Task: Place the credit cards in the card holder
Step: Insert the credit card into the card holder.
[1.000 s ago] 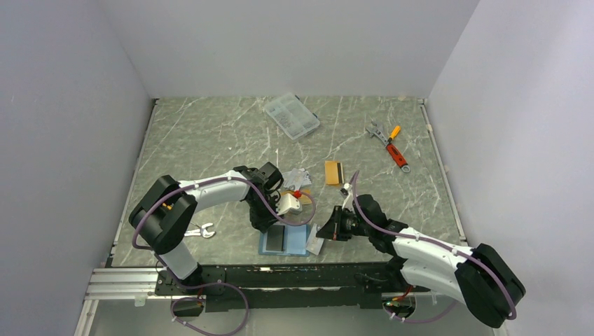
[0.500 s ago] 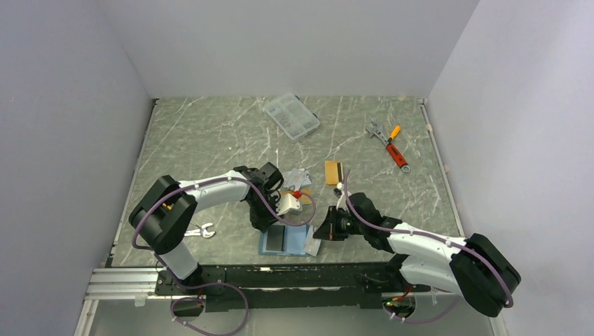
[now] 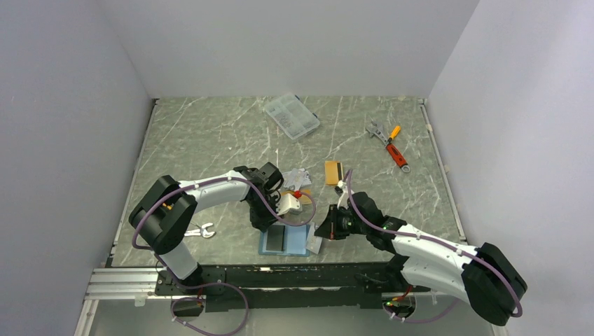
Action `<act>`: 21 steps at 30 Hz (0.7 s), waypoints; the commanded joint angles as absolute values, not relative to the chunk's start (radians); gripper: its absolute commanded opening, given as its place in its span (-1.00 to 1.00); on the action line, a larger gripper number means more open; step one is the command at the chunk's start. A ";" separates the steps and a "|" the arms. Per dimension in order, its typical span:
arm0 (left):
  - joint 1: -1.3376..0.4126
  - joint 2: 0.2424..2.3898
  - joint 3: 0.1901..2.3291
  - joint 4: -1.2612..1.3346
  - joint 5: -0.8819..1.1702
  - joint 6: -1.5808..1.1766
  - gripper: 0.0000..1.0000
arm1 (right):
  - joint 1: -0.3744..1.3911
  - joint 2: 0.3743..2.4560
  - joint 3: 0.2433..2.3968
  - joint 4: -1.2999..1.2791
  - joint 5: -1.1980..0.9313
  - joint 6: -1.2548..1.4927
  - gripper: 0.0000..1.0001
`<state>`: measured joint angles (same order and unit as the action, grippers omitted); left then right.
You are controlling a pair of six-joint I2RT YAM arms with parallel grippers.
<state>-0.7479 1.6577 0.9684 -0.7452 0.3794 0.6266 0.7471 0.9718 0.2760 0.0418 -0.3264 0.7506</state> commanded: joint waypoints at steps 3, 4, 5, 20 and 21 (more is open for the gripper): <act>-0.757 1.657 0.950 -0.754 0.380 0.643 -0.59 | 0.748 0.980 0.280 0.035 -0.310 0.734 -1.00; -0.757 1.655 0.950 -0.755 0.379 0.643 -0.59 | 0.749 0.991 0.281 0.039 -0.311 0.733 -1.00; -0.758 1.655 0.950 -0.755 0.380 0.643 -0.59 | 0.749 1.000 0.283 0.044 -0.314 0.732 -1.00; -0.756 1.646 0.949 -0.762 0.386 0.649 -0.62 | 0.759 1.123 0.325 0.074 -0.314 0.709 -1.00; -0.756 1.646 0.947 -0.763 0.387 0.648 -0.63 | 0.761 1.131 0.326 0.080 -0.314 0.710 -1.00</act>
